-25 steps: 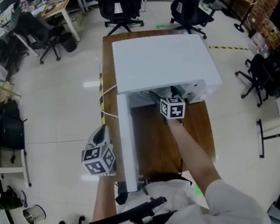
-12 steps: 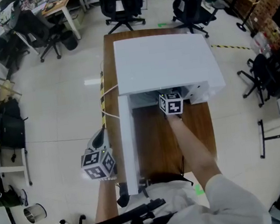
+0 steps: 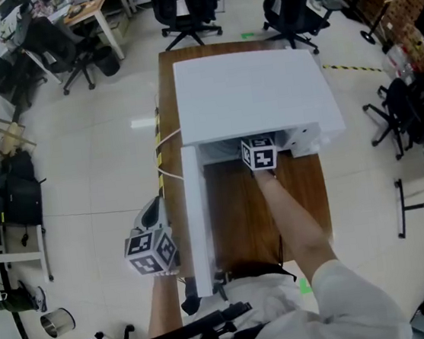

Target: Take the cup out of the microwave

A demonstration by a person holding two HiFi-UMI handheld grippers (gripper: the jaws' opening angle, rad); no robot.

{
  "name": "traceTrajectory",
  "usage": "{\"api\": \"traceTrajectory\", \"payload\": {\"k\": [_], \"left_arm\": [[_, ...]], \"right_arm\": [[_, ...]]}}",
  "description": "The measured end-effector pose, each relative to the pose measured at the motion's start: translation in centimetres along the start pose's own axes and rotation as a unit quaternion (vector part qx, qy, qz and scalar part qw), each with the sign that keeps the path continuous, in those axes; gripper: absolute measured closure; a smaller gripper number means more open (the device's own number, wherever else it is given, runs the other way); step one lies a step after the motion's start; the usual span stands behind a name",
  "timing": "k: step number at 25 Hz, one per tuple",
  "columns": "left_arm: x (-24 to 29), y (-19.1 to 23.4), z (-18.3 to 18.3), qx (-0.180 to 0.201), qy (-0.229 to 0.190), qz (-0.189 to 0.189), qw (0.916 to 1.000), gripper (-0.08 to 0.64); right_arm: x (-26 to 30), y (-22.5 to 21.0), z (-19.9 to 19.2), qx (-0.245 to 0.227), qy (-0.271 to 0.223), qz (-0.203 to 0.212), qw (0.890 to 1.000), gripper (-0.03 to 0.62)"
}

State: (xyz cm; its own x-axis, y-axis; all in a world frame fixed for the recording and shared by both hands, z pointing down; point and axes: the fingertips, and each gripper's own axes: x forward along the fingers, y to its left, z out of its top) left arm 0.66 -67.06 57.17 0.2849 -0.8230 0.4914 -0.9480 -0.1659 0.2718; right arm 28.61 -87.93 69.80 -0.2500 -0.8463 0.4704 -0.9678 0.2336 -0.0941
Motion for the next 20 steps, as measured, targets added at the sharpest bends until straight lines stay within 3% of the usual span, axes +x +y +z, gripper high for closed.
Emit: {"api": "traceTrajectory", "payload": {"k": [9,14,20], "left_arm": [[-0.1,0.3,-0.2,-0.002,0.001,-0.002,1.0,0.566],[-0.1,-0.1,0.3,0.001,-0.001,-0.008,1.0,0.566],[0.2,-1.1,1.3,0.026,0.001,-0.017,0.9995,0.566]], "right_arm": [[0.0,-0.4,-0.2,-0.024,0.009,-0.011,1.0,0.212],[-1.0,-0.1,-0.3,-0.041,0.018,-0.018,0.999,0.216],[-4.2,1.6,0.1,-0.029,0.008,-0.02,0.999,0.216]]}}
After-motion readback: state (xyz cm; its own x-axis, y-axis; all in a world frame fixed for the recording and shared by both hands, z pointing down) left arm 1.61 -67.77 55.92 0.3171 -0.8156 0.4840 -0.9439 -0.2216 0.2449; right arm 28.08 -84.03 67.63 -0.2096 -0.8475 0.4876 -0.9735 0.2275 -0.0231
